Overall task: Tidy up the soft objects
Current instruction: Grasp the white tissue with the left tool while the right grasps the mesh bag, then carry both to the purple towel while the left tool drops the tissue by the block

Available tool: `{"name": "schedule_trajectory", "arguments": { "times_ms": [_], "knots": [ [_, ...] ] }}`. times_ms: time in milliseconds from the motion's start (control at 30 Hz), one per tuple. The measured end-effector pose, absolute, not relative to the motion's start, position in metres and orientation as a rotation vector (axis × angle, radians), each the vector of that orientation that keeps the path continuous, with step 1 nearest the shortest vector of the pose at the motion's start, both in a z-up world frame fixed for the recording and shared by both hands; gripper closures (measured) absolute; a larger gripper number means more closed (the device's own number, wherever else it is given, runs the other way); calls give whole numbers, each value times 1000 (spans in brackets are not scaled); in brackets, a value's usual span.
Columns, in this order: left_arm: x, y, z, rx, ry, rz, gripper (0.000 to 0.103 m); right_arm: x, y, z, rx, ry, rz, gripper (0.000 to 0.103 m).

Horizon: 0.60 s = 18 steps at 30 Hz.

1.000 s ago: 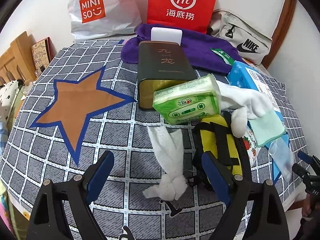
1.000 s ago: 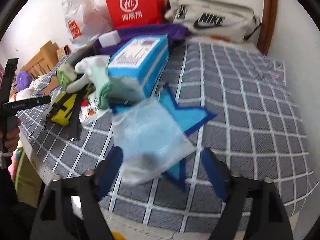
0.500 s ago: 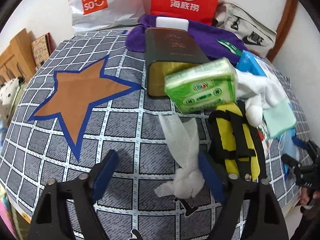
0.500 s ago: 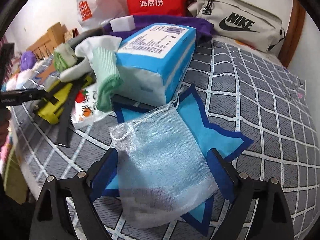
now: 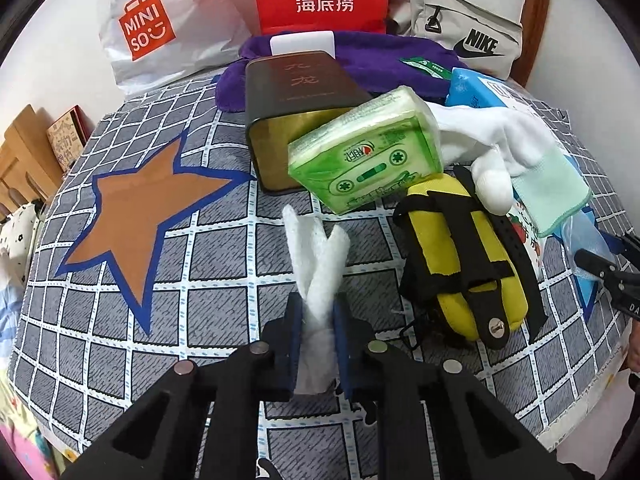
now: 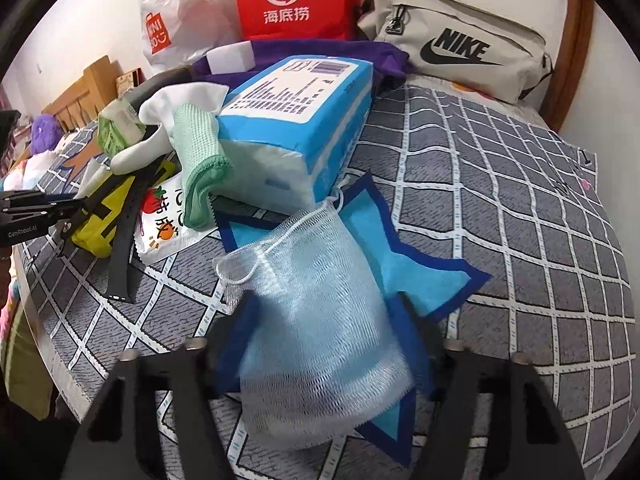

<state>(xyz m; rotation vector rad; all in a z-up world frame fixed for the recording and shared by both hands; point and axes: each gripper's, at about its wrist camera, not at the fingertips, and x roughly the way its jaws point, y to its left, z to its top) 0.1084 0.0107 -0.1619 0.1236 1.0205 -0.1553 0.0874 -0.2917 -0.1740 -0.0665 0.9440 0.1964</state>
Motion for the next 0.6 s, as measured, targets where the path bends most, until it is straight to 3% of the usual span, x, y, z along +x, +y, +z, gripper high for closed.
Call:
{"name": "schedule_trajectory", "arguments": {
  "times_ms": [67, 133, 300, 600],
  "knots": [
    [108, 12, -161, 113, 1020, -154, 90, 85, -293, -172, -65, 945, 194, 63],
    [108, 13, -159, 102, 1018, -158, 91, 85, -296, -170, -53, 954, 199, 87],
    [110, 21, -150, 71, 1012, -136, 92, 85, -299, -168, -17, 973, 226, 98],
    [115, 37, -125, -3, 972, -129, 92, 87, -306, -142, 20, 951, 229, 99]
  ]
}}
